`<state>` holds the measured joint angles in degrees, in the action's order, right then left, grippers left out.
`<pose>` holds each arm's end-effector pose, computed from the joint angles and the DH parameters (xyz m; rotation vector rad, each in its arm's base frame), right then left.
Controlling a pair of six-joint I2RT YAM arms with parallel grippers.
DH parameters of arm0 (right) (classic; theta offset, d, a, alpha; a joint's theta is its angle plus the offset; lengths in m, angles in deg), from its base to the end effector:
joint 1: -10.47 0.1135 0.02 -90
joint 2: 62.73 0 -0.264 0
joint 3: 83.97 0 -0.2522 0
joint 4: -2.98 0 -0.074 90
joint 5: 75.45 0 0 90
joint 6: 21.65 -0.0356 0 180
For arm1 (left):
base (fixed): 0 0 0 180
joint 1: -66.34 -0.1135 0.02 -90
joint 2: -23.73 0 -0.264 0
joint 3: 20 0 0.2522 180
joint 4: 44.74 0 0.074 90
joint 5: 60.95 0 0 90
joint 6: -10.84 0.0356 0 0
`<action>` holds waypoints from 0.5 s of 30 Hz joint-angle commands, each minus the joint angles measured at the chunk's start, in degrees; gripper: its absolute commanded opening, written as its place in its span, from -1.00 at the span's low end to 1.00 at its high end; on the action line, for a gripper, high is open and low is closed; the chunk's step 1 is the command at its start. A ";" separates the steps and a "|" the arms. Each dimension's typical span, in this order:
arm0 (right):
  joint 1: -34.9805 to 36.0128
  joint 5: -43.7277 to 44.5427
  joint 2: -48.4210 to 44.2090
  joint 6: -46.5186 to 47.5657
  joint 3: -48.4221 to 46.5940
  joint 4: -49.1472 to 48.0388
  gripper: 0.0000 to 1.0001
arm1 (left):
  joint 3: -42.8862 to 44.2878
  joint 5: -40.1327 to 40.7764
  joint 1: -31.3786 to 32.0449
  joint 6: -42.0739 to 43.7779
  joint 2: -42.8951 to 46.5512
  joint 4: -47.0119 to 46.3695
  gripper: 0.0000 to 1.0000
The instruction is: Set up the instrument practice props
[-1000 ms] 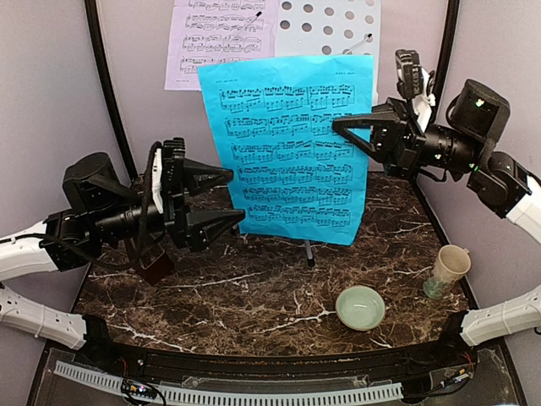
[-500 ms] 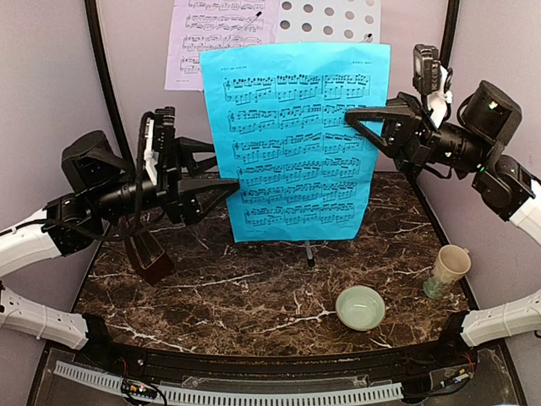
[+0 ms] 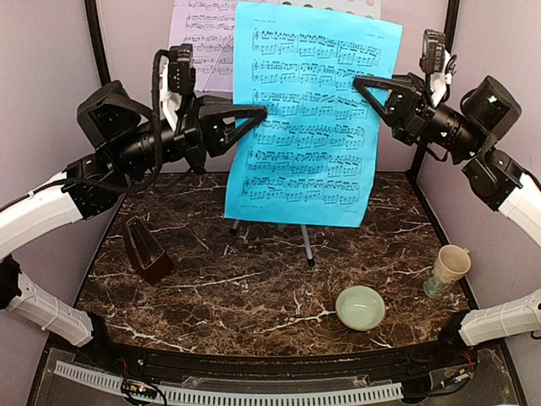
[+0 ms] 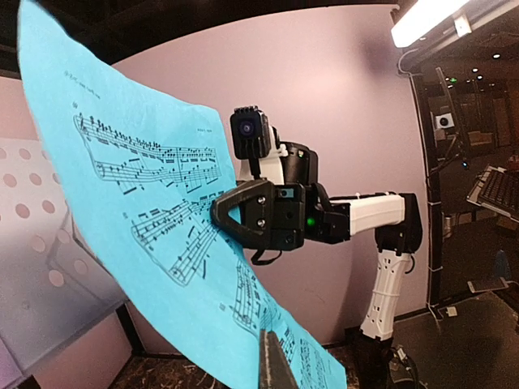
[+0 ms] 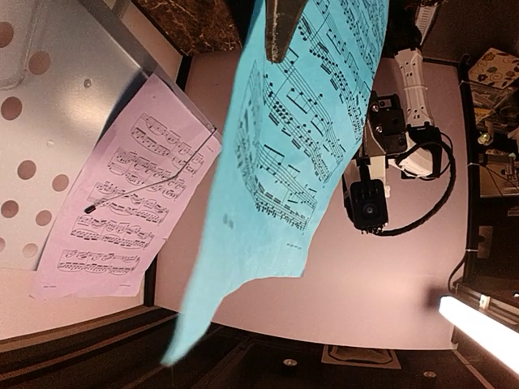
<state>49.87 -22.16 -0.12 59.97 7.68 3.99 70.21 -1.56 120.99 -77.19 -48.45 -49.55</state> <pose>0.1556 0.1554 0.5003 -0.8872 0.9548 1.0829 0.1446 -0.2352 0.4835 1.0124 0.8283 -1.1049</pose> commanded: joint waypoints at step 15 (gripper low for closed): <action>-7.67 23.43 14.17 -4.56 -20.90 -11.54 -0.16 | 34.82 22.14 -3.23 5.40 -17.01 4.13 -1.00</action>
<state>42.90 -5.88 12.91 56.29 -9.50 -5.35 97.77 15.35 119.44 -73.86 -64.69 -46.64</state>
